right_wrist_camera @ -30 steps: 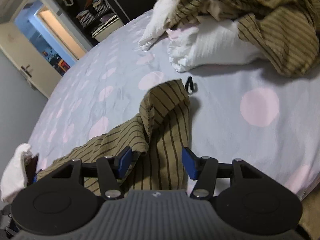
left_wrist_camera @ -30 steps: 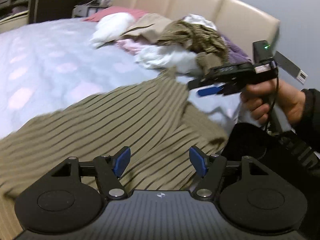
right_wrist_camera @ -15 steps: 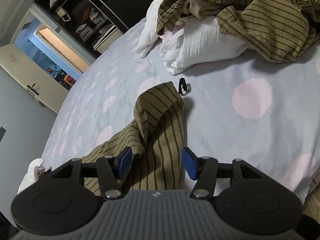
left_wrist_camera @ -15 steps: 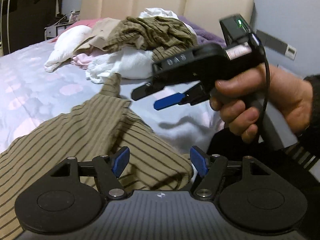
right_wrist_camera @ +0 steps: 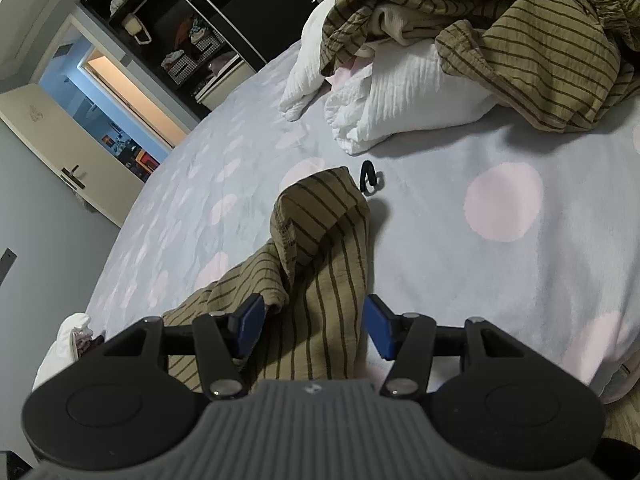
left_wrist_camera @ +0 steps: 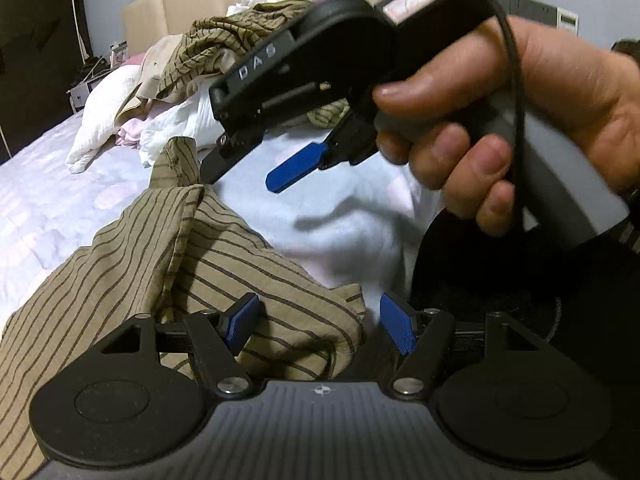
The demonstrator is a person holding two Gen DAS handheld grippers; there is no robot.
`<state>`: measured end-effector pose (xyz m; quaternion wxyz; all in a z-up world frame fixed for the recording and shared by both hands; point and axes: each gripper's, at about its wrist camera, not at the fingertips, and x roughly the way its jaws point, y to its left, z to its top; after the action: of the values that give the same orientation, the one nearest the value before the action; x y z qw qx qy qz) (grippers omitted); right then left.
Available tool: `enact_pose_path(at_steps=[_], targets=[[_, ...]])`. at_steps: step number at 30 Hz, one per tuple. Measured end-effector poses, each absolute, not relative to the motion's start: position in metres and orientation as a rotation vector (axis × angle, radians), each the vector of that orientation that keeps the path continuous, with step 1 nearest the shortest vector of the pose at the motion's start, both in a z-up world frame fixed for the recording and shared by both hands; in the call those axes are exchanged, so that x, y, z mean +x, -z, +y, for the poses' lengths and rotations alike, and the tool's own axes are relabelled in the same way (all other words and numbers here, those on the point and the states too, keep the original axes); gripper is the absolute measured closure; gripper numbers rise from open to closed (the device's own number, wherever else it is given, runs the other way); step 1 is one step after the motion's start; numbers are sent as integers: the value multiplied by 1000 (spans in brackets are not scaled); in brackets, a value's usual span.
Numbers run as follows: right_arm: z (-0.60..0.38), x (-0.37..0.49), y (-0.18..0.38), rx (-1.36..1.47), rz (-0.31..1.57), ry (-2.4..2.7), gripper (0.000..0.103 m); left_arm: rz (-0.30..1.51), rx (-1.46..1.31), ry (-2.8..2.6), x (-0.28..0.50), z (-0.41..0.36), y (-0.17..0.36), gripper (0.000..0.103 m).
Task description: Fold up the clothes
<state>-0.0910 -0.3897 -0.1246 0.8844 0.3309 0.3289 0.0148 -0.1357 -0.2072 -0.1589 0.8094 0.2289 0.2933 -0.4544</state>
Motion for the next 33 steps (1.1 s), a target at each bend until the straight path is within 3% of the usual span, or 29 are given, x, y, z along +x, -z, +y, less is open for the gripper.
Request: enact_pose_path(at_steps=[9, 11, 12, 18, 25, 33], targets=[[-402, -101, 128, 739, 660, -12, 44, 631, 587, 904, -136, -219, 174, 38], [-404, -104, 129, 748, 657, -8, 44, 636, 576, 889, -134, -219, 174, 52], [-405, -105, 130, 753, 656, -6, 44, 645, 555, 877, -131, -217, 173, 70], [-411, -107, 133, 791, 653, -15, 44, 678, 460, 853, -117, -208, 168, 93], [-424, -73, 140, 856, 648, -97, 35, 658, 352, 849, -118, -193, 150, 94], [-421, -32, 172, 1011, 733, -175, 36, 642, 269, 834, -120, -178, 127, 94]])
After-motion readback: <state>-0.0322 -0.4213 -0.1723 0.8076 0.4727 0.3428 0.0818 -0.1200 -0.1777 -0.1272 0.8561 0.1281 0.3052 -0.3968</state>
